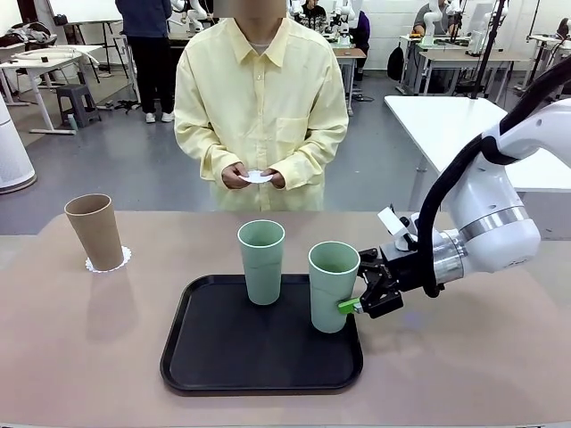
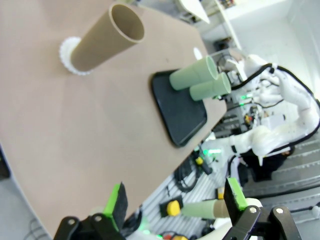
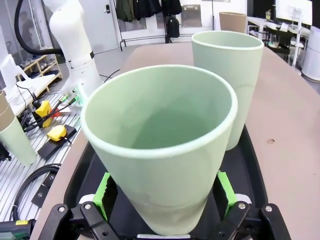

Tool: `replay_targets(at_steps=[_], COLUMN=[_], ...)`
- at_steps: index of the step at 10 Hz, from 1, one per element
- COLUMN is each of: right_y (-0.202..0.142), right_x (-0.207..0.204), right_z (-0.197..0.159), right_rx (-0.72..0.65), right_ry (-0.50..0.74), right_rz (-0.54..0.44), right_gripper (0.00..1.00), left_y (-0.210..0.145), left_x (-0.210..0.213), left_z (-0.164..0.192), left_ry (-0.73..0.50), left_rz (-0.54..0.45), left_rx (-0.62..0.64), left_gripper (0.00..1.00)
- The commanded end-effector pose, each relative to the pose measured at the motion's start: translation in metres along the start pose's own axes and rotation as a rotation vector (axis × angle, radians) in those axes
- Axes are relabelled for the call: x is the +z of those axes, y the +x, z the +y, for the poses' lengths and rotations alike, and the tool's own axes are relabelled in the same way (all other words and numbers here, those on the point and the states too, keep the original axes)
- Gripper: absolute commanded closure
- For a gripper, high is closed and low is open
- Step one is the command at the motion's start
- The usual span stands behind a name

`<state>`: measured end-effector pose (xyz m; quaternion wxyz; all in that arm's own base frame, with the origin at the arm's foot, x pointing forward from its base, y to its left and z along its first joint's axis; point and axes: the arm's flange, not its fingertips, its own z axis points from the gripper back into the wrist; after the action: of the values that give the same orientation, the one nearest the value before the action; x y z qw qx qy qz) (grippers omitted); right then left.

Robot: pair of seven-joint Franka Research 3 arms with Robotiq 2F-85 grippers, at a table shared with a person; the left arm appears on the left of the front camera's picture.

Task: Place coasters on the table and set cups on them.
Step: Take one Reusable plastic cup from the Flat Tray and place it on a coaster set by the human.

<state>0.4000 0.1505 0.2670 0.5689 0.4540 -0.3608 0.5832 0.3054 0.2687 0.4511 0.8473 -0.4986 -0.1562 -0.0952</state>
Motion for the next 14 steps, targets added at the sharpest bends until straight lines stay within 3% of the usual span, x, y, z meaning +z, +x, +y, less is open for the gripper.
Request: replay_targets(at_steps=[1,5,6,8,9,10,11,12,14], right_y=[0.000,0.001,0.000,-0.001,-0.002,-0.002,0.000,0.017,0.088], right_x=[-0.014,-0.023,-0.023,-0.022,-0.021,-0.021,-0.018,-0.008,0.030], right_z=[-0.006,-0.008,-0.009,-0.008,-0.008,-0.008,-0.007,0.003,0.035], right_rx=[0.029,0.047,0.060,0.066,0.067,0.065,0.026,-0.026,-0.010], right_ry=[-0.003,0.010,0.015,0.011,0.012,0.009,-0.012,-0.029,-0.073], right_rz=[-0.034,-0.047,-0.048,-0.038,-0.033,-0.031,-0.034,-0.037,-0.032], right_gripper=[0.00,0.00,0.55,0.56,1.00,0.71,1.00,1.00,1.00], left_y=[0.001,0.001,0.001,0.001,0.001,0.001,0.001,0.001,0.001], left_x=[0.001,0.001,0.001,0.001,0.001,0.001,0.001,0.001,0.001], left_z=[-0.003,-0.003,-0.003,-0.003,-0.003,-0.003,-0.003,-0.003,-0.003], left_ry=[-0.015,-0.015,-0.015,-0.015,-0.015,-0.015,-0.015,-0.015,-0.015], left_rz=[-0.016,-0.016,-0.016,-0.016,-0.016,-0.016,-0.016,-0.016,-0.016], left_rx=[0.013,0.013,0.013,0.013,0.013,0.013,0.013,0.013,0.013], left_gripper=[0.00,0.00,0.00,0.00,0.00,0.00,0.00,0.00,0.00])
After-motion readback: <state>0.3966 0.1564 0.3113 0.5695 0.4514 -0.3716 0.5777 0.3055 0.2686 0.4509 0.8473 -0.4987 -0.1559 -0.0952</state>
